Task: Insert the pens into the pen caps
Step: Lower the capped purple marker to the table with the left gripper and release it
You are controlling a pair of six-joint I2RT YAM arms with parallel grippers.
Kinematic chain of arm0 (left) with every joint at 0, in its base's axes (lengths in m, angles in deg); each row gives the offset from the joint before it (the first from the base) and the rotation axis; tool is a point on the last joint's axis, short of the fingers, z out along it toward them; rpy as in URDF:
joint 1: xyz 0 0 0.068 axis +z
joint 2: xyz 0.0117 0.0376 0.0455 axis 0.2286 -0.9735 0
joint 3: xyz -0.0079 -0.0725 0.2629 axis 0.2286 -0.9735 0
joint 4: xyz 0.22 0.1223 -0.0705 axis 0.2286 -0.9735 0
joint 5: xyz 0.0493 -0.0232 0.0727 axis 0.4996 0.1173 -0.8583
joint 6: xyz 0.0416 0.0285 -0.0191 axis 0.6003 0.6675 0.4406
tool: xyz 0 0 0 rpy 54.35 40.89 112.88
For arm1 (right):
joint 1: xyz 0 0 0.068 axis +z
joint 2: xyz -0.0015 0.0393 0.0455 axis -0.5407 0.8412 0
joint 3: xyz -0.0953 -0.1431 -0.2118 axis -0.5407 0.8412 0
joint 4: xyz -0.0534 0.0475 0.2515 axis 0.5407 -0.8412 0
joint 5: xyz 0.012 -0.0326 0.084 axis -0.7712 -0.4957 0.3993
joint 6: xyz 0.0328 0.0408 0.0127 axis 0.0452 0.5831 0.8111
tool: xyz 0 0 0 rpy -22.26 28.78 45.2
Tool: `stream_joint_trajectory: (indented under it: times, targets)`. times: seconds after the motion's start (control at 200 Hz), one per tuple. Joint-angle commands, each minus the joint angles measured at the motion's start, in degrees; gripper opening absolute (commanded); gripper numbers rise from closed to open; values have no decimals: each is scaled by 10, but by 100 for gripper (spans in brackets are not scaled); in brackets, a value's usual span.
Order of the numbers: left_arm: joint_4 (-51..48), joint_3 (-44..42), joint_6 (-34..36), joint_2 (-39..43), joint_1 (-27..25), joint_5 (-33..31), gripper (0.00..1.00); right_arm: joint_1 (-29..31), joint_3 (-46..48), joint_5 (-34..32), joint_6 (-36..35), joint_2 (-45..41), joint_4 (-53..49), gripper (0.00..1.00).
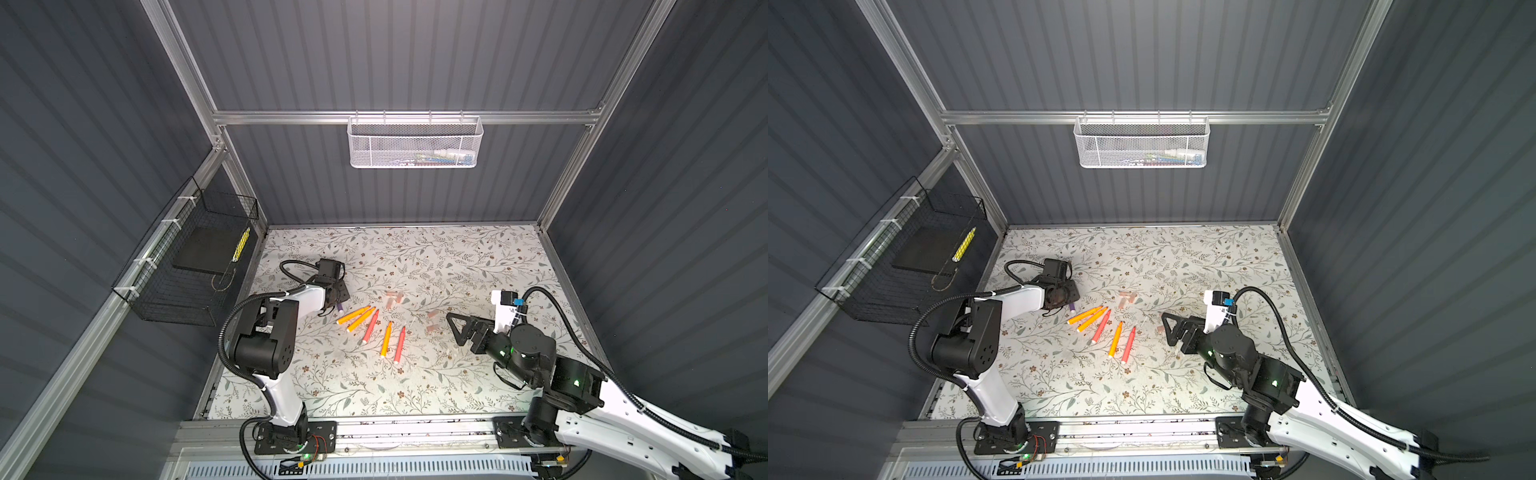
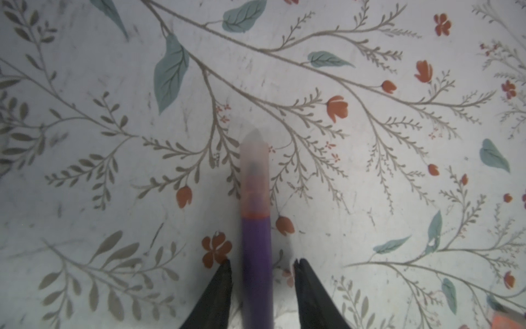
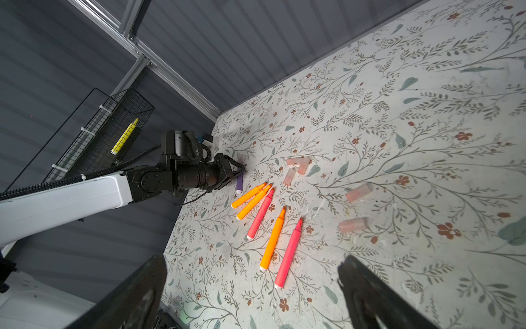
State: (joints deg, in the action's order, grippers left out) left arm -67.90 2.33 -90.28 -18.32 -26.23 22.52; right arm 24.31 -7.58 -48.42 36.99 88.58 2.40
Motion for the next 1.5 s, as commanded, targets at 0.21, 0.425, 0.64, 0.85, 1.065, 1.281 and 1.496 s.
stream_joint_trajectory:
  times: [0.21,0.425,0.64,0.85,1.065,1.281,1.496]
  targets:
    - [-98,-16,25,167,-12,-56,44,-9,-1,-54,0,3,-40,93]
    - [-191,-57,2,306,-180,-167,47,-16,2,-85,-25,22,-34,88]
    - [-233,-95,-52,344,-363,-178,46,-32,11,-124,-33,12,-48,84]
    - [-229,-122,-99,350,-491,-179,45,-56,49,-133,-40,-34,-28,98]
    - [-147,-146,-119,288,-546,-123,44,-66,62,-133,-31,-47,-26,99]
    - [-95,-151,-115,261,-548,-129,49,-71,66,-119,-38,-35,-12,99]
    - [-93,-117,-103,193,-548,-140,49,-76,50,-98,-35,11,-14,99]
